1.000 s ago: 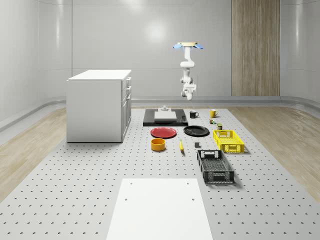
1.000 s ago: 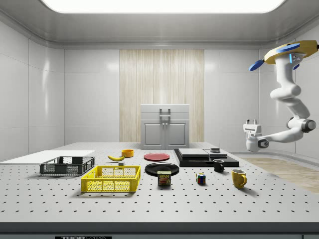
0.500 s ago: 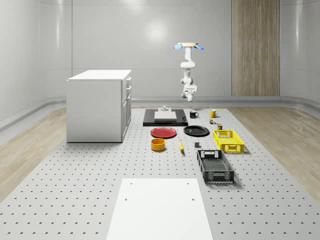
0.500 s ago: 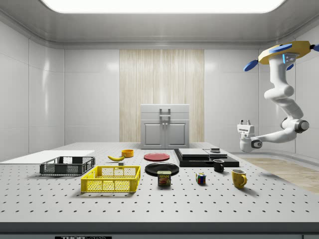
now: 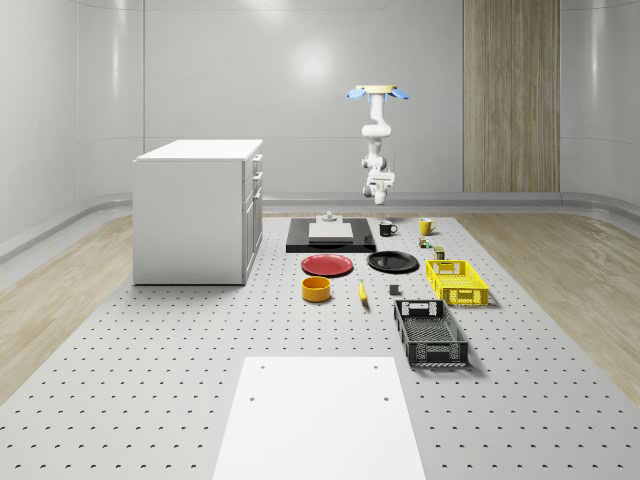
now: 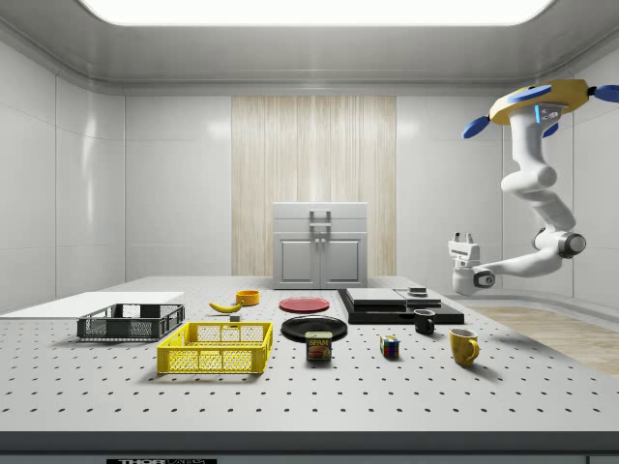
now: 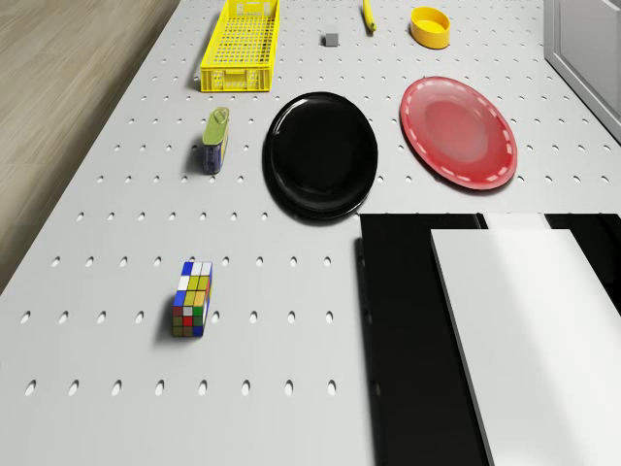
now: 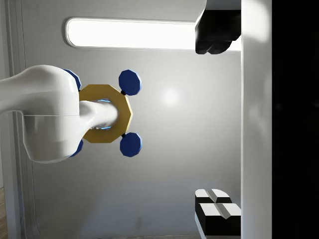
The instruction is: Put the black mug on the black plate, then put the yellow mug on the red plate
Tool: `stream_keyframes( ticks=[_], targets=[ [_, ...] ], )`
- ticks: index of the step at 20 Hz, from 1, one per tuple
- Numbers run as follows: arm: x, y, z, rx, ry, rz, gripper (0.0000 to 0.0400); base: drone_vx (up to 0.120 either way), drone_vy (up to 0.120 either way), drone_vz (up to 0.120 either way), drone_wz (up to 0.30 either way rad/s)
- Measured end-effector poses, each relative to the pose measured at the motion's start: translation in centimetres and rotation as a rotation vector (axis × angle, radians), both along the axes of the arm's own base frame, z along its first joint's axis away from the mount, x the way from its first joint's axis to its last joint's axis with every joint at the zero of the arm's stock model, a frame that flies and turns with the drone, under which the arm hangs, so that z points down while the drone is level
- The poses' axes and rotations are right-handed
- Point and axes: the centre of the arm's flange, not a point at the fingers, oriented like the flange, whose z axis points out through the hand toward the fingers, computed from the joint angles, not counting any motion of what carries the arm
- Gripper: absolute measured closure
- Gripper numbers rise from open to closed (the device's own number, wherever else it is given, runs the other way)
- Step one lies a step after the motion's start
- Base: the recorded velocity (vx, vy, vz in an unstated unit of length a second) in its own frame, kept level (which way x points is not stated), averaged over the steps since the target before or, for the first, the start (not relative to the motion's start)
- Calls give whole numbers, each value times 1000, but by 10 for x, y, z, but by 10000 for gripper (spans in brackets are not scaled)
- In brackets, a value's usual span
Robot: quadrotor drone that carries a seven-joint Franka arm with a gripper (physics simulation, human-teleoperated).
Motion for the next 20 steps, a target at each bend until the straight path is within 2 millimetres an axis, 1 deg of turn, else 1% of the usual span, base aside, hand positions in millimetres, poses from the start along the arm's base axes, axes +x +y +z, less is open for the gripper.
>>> stream_keyframes(
  ticks=[4,7,10,12,14,16,18,20],
  targets=[
    [0,6,-1,-64,-3,-2,0,120,0,0,0],
    [0,15,-2,-149,-5,-4,0,120,0,0,0],
    [-1,28,-6,-290,-7,-8,0,120,0,0,0],
    [0,41,-12,-428,-8,-12,0,120,0,0,0],
    [0,56,-22,-615,-9,-17,0,120,0,0,0],
    [0,73,-40,-859,-9,-24,0,120,0,0,0],
    [1,87,-66,-1159,-9,-33,0,120,0,0,0],
    [2,92,-100,-1499,-7,-44,0,120,0,0,0]
  ],
)
